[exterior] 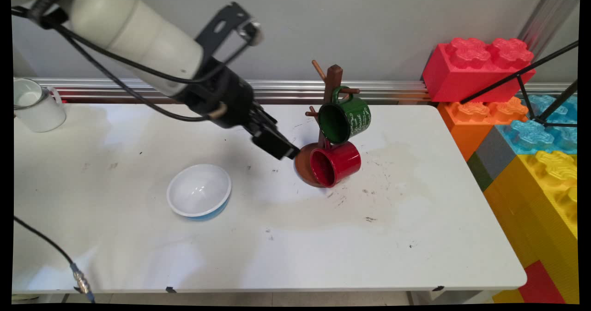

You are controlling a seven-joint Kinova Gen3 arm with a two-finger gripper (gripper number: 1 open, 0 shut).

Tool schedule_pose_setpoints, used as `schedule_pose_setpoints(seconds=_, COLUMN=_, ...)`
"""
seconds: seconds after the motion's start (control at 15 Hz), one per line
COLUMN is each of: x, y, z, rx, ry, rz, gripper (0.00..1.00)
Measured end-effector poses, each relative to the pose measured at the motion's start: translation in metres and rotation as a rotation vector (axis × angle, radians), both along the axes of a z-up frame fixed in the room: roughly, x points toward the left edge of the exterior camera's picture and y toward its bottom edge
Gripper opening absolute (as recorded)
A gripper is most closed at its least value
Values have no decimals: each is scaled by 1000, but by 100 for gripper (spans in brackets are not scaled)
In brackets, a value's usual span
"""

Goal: Pick up the green mug from the rack

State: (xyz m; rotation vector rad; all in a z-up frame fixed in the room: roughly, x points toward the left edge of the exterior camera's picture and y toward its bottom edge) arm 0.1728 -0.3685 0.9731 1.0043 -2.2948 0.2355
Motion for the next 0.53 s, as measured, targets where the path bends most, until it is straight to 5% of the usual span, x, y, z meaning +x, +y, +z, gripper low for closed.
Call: schedule_pose_setpoints(seconds=0.53, x=-78, y=3, z=-7, rx=61, ry=-12, rz=153, gripper=100)
